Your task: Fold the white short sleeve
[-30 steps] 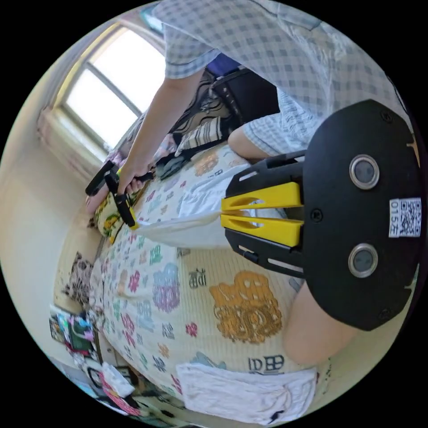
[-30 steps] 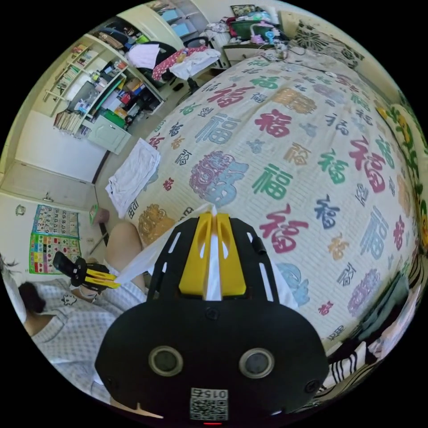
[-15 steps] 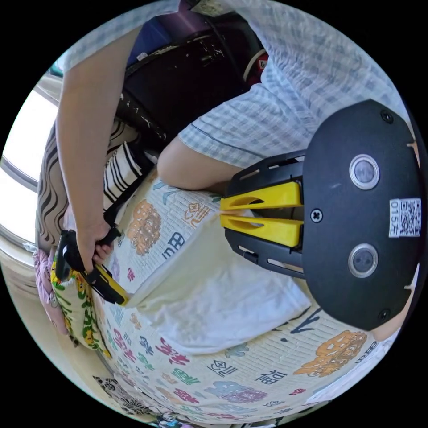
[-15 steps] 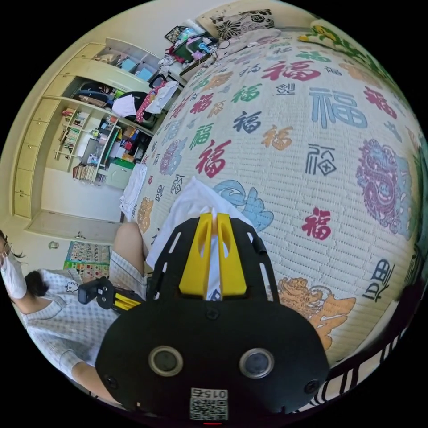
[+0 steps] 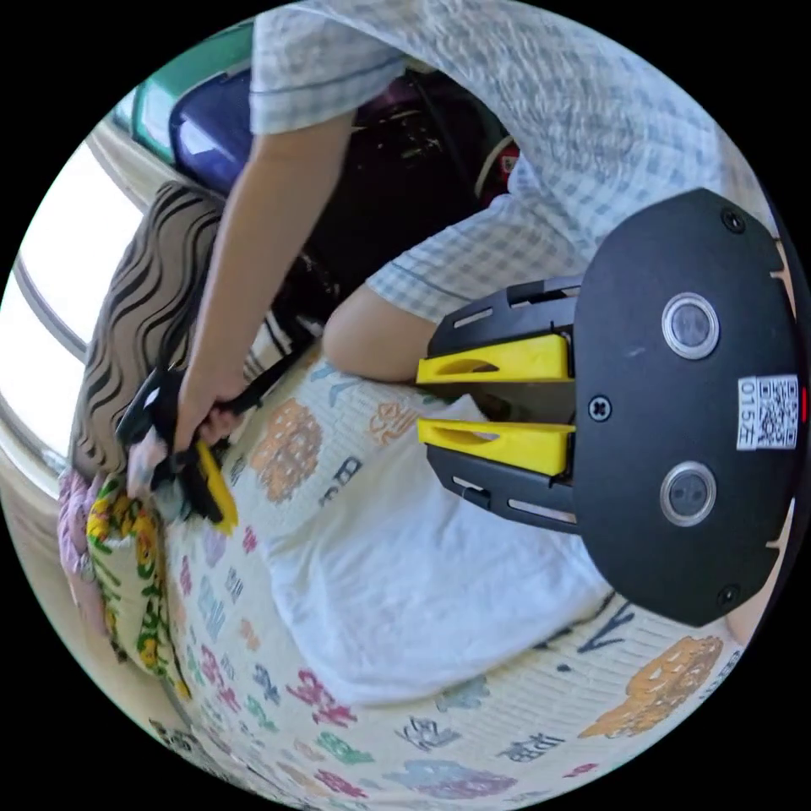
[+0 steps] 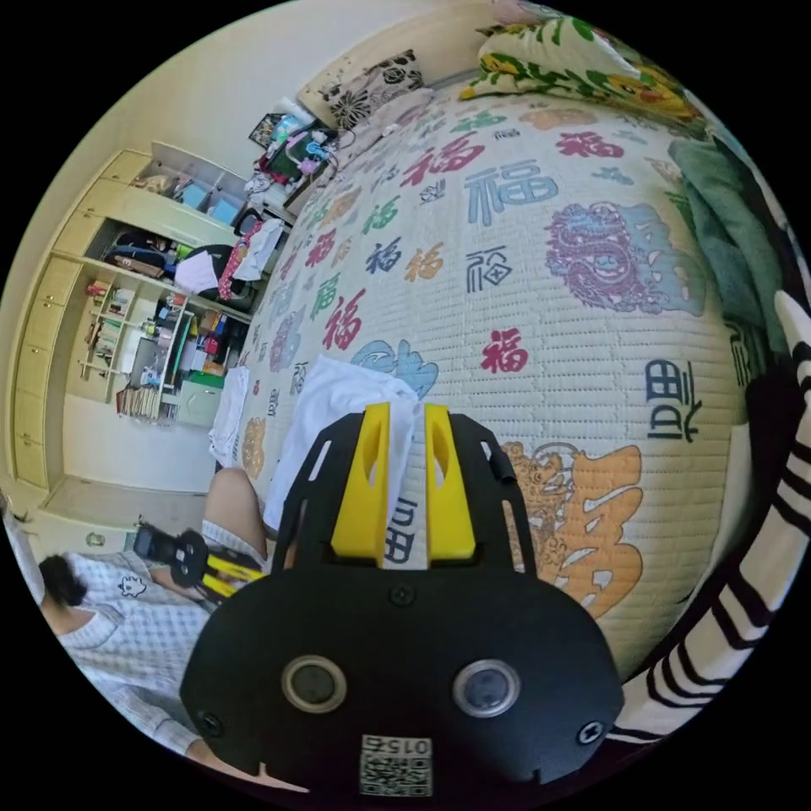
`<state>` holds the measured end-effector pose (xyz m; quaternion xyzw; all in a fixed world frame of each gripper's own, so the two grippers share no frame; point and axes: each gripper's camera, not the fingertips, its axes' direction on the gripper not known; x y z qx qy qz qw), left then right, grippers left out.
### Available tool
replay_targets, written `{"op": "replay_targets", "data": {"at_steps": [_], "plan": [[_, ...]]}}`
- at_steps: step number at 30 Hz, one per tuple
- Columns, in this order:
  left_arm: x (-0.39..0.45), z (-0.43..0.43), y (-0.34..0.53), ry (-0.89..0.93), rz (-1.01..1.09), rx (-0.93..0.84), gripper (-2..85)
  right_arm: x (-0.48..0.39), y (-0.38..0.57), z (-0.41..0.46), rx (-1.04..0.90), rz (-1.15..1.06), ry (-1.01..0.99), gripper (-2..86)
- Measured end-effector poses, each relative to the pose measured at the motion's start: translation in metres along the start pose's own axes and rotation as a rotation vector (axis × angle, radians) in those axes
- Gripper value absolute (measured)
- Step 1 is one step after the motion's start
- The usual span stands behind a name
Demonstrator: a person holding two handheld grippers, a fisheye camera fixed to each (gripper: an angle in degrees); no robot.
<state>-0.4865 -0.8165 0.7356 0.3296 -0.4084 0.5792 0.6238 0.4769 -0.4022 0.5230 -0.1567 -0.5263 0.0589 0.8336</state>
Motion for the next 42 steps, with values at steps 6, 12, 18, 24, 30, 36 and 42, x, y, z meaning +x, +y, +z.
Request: {"op": "replay_targets", "data": {"at_steps": [6,12,18,24,30,36,42], "plan": [[-0.096,0.01,0.009,-0.164,-0.213,-0.078,5.8,-0.008,0.016,0.004,-0.073,-0.013,-0.015,5.0],[-0.139,0.029,0.015,-0.21,-0.22,-0.151,3.2,0.015,0.024,-0.017,-0.034,0.096,0.05,0.3],[-0.174,0.002,0.003,-0.167,-0.18,-0.073,5.6,0.03,0.062,-0.093,0.063,0.101,-0.045,3.8],[-0.312,-0.036,0.009,0.158,-0.42,0.206,10.9,0.072,0.129,-0.137,0.045,0.167,-0.315,10.1],[-0.408,-0.019,0.013,0.335,-0.523,0.206,13.8,0.098,0.16,-0.14,0.003,0.242,-0.467,12.1],[-0.444,0.016,-0.019,0.511,-0.486,0.208,12.6,0.089,0.155,-0.142,0.03,0.229,-0.579,11.0],[-0.438,0.031,-0.048,0.529,-0.407,0.123,5.8,0.061,0.163,-0.15,0.0,0.186,-0.606,5.3]]}}
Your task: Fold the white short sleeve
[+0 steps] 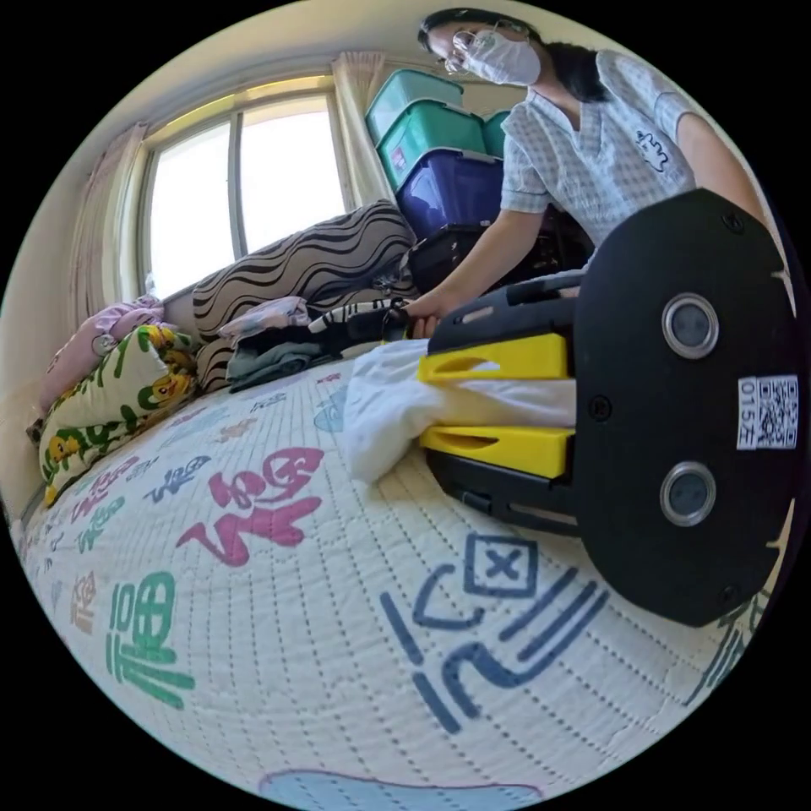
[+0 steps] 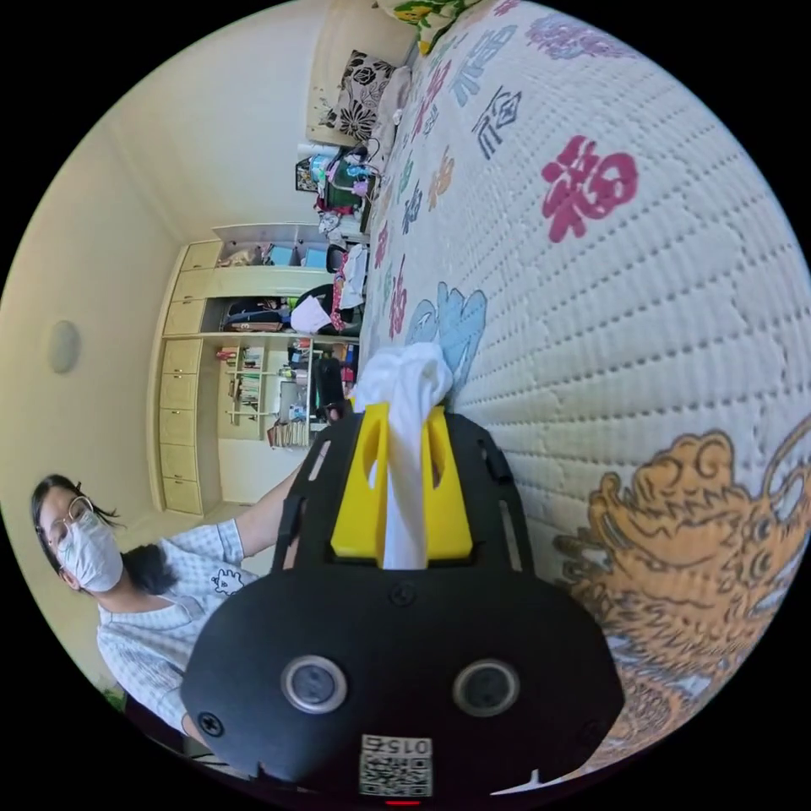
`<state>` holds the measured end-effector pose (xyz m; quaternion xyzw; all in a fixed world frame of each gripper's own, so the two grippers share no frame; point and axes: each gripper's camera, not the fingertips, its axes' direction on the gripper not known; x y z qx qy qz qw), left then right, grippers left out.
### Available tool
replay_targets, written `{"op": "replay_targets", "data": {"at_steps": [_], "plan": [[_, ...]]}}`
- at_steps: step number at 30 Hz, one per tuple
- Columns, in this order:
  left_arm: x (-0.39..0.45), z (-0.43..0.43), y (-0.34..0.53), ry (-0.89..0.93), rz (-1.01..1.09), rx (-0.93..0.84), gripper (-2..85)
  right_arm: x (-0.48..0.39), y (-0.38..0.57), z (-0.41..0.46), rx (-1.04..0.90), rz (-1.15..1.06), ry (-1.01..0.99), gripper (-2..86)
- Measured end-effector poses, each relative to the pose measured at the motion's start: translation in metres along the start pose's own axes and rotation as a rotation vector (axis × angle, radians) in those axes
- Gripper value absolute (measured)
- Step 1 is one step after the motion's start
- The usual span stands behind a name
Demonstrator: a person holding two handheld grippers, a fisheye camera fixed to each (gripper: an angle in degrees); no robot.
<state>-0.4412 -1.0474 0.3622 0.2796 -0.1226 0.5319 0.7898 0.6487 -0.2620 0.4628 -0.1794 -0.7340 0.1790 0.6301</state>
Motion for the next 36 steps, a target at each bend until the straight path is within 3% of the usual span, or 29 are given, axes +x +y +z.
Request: {"op": "replay_targets", "data": {"at_steps": [5,13,21,26,28,30,33,36], "plan": [[0.06,-0.021,0.016,0.047,0.182,0.075,3.6,-0.068,0.054,-0.032,0.069,-0.196,0.04,2.5],[0.259,-0.02,0.076,0.029,0.602,0.186,2.9,-0.235,0.206,-0.093,0.312,-0.564,0.207,1.6],[0.385,0.043,0.059,0.146,0.841,0.178,2.3,-0.347,0.304,-0.146,0.531,-0.643,0.56,1.5],[0.428,0.108,0.001,0.232,0.822,0.185,2.5,-0.393,0.288,-0.173,0.561,-0.549,0.951,1.7],[0.426,0.15,-0.04,0.254,0.72,0.191,2.8,-0.384,0.245,-0.188,0.515,-0.421,1.105,1.9],[0.413,0.186,-0.074,0.222,0.611,0.196,3.3,-0.357,0.2,-0.203,0.461,-0.279,1.152,2.1],[0.38,0.249,-0.126,0.024,0.455,0.19,3.7,-0.277,0.123,-0.224,0.384,-0.039,1.117,2.4],[0.327,0.306,-0.166,-0.162,0.238,0.055,3.3,-0.186,0.073,-0.223,0.268,0.206,1.067,2.4]]}}
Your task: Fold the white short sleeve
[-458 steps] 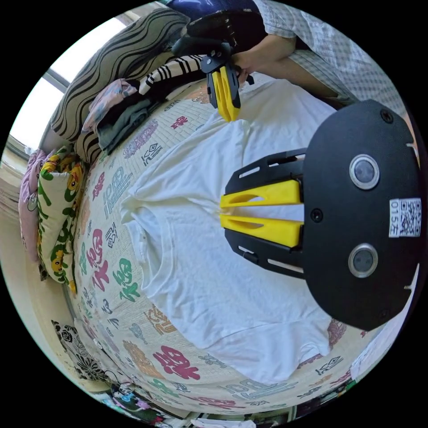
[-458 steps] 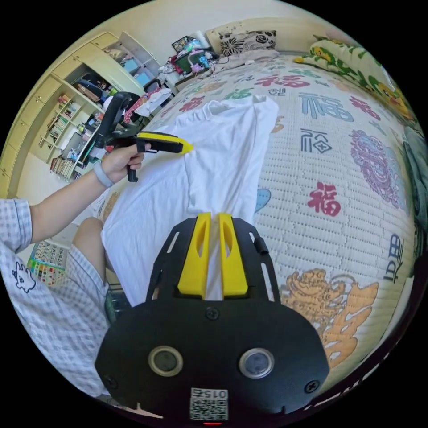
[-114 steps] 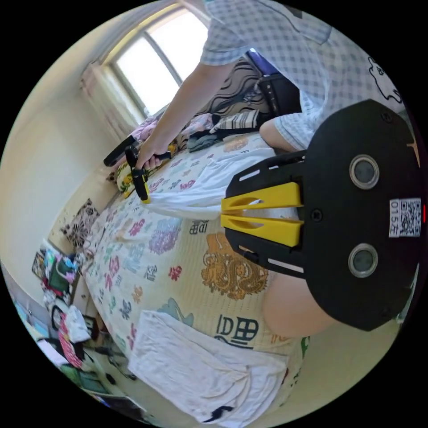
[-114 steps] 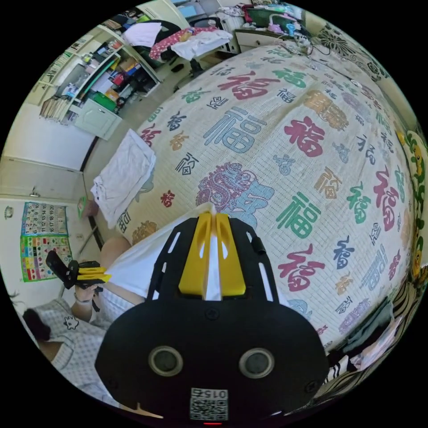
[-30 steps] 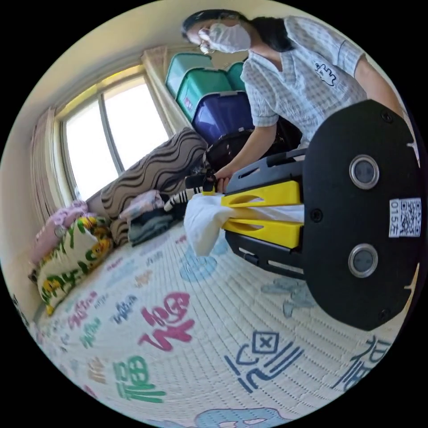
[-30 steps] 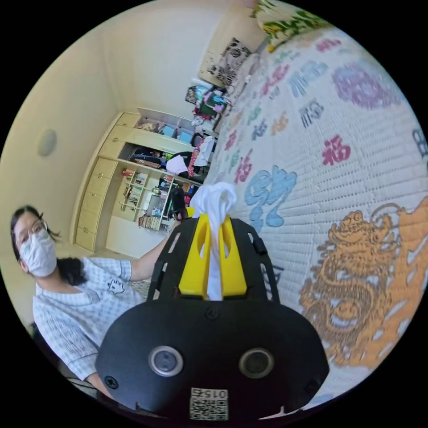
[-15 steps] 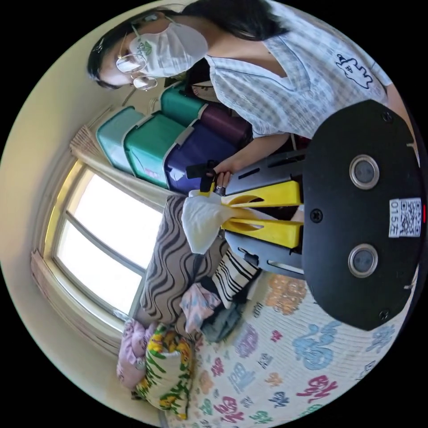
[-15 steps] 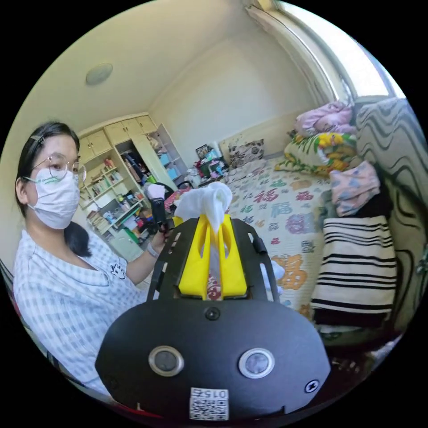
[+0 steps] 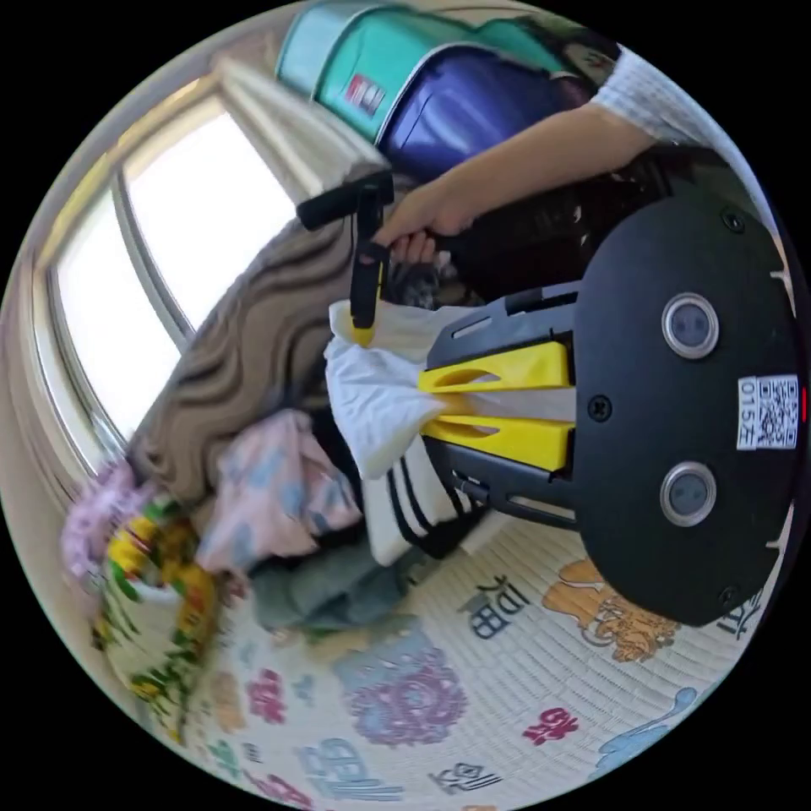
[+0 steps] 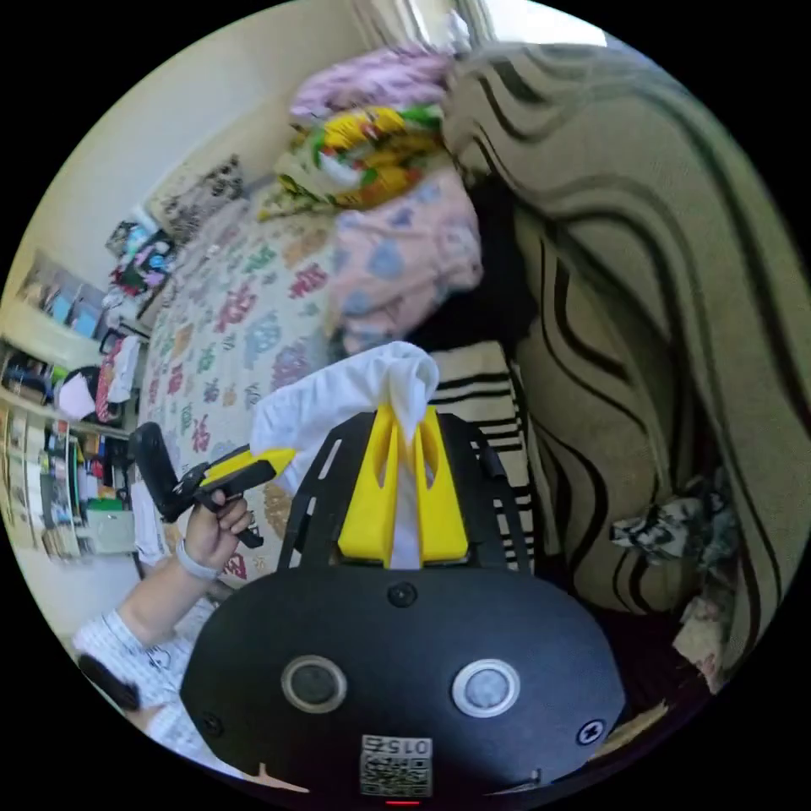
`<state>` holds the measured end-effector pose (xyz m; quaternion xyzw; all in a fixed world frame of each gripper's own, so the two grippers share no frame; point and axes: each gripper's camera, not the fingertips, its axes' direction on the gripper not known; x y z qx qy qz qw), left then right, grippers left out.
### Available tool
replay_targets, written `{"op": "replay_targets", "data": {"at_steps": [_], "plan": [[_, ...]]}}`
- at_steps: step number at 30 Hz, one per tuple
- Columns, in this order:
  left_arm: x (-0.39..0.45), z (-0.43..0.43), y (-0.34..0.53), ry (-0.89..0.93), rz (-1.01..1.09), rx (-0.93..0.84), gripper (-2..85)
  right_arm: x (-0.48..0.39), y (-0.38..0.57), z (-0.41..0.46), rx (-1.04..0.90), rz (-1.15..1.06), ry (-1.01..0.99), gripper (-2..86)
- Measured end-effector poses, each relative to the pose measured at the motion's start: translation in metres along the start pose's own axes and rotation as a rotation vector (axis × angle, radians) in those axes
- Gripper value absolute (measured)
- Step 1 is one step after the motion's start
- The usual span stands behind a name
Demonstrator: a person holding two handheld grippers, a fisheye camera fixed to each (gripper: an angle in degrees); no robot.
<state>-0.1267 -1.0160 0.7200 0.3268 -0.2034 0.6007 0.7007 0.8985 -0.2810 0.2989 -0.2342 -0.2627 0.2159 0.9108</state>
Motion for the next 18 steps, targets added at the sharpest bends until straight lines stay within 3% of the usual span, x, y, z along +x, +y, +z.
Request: {"op": "replay_targets", "data": {"at_steps": [3,11,15,18], "plan": [[-0.029,0.009,-0.003,0.057,-0.1,0.07,2.8,0.007,-0.011,0.04,0.026,0.053,-0.061,2.9],[-0.031,-0.002,-0.027,-0.002,-0.001,0.001,6.6,0.004,-0.019,0.076,0.041,0.082,-0.004,7.4],[-0.019,-0.055,-0.011,-0.042,0.023,0.052,6.8,-0.011,0.008,0.07,0.155,0.176,0.066,3.2],[-0.009,-0.127,0.031,-0.047,0.073,0.091,6.6,-0.056,0.037,0.066,0.245,0.066,0.015,3.0]]}}
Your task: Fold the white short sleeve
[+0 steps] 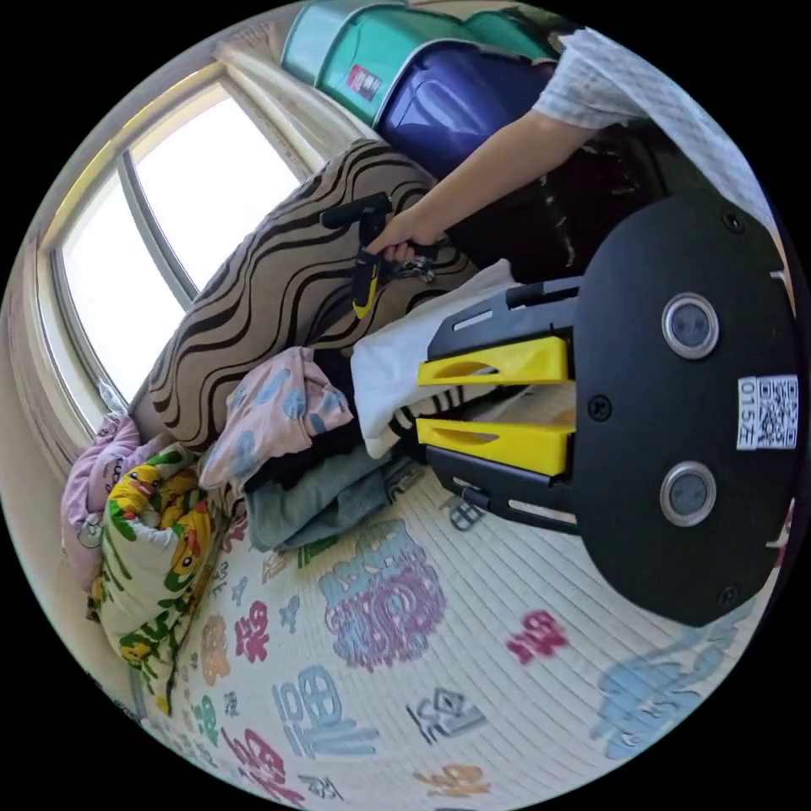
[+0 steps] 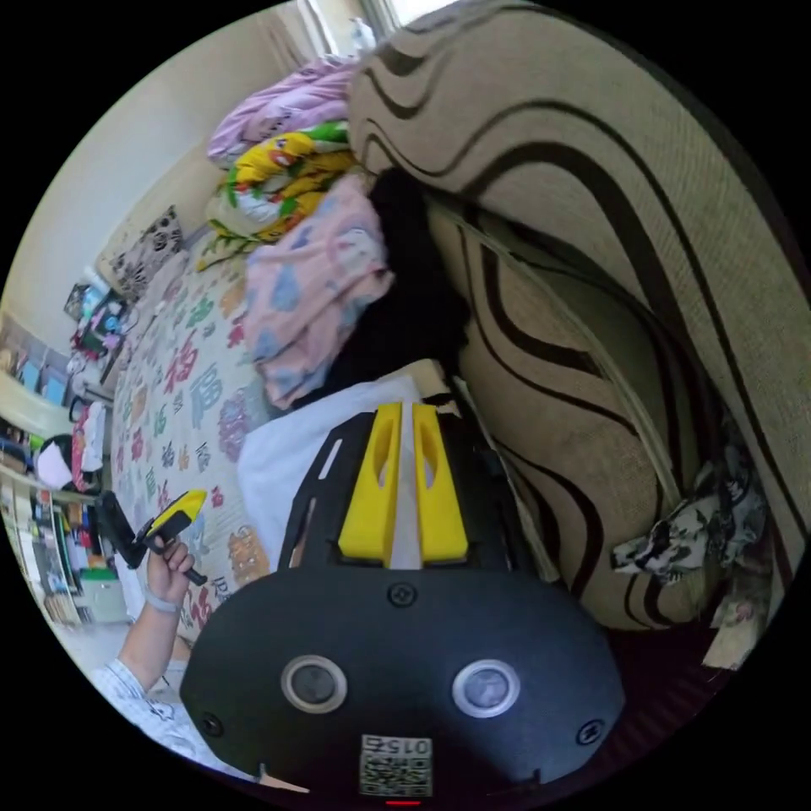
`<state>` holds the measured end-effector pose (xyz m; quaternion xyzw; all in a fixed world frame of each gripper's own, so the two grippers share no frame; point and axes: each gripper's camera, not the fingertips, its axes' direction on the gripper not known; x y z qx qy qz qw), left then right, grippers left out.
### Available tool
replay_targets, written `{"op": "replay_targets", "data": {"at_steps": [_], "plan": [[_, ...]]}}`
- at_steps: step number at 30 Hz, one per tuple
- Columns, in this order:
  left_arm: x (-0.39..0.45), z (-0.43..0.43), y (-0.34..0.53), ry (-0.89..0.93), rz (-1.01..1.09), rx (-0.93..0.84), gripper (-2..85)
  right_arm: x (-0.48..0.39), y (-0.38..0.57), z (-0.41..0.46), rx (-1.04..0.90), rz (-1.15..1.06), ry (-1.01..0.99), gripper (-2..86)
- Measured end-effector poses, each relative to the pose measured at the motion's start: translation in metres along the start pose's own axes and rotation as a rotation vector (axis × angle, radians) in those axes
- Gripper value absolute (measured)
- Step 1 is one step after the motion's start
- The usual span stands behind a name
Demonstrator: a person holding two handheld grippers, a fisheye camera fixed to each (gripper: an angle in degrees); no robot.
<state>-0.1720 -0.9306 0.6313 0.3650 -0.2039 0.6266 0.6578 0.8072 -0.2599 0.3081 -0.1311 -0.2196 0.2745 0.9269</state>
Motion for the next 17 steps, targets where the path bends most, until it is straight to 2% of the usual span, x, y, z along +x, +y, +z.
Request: {"op": "replay_targets", "data": {"at_steps": [2,4,8,10,11,13,15,17], "plan": [[0.006,-0.06,0.034,-0.038,0.028,0.018,6.6,-0.038,0.03,-0.007,0.074,-0.097,-0.082,3.1],[0.01,-0.154,0.089,-0.155,0.027,0.028,6.6,-0.098,0.083,-0.009,0.121,-0.244,-0.162,3.0],[0.014,-0.32,0.187,-0.393,-0.104,0.085,7.1,-0.191,0.181,0.012,0.142,-0.408,-0.252,2.8],[0.022,-0.434,0.258,-0.619,-0.235,0.153,7.6,-0.248,0.239,0.041,0.079,-0.454,-0.331,2.5],[0.025,-0.46,0.276,-0.687,-0.264,0.17,7.9,-0.262,0.251,0.049,0.056,-0.458,-0.355,2.5],[0.032,-0.552,0.346,-0.979,-0.416,0.19,9.2,-0.319,0.296,0.079,-0.047,-0.49,-0.452,2.4],[0.031,-0.609,0.396,-1.127,-0.556,0.196,10.1,-0.358,0.321,0.099,-0.119,-0.501,-0.515,2.6],[0.028,-0.656,0.444,-1.149,-0.677,0.249,10.6,-0.399,0.342,0.114,-0.181,-0.552,-0.584,2.9]]}}
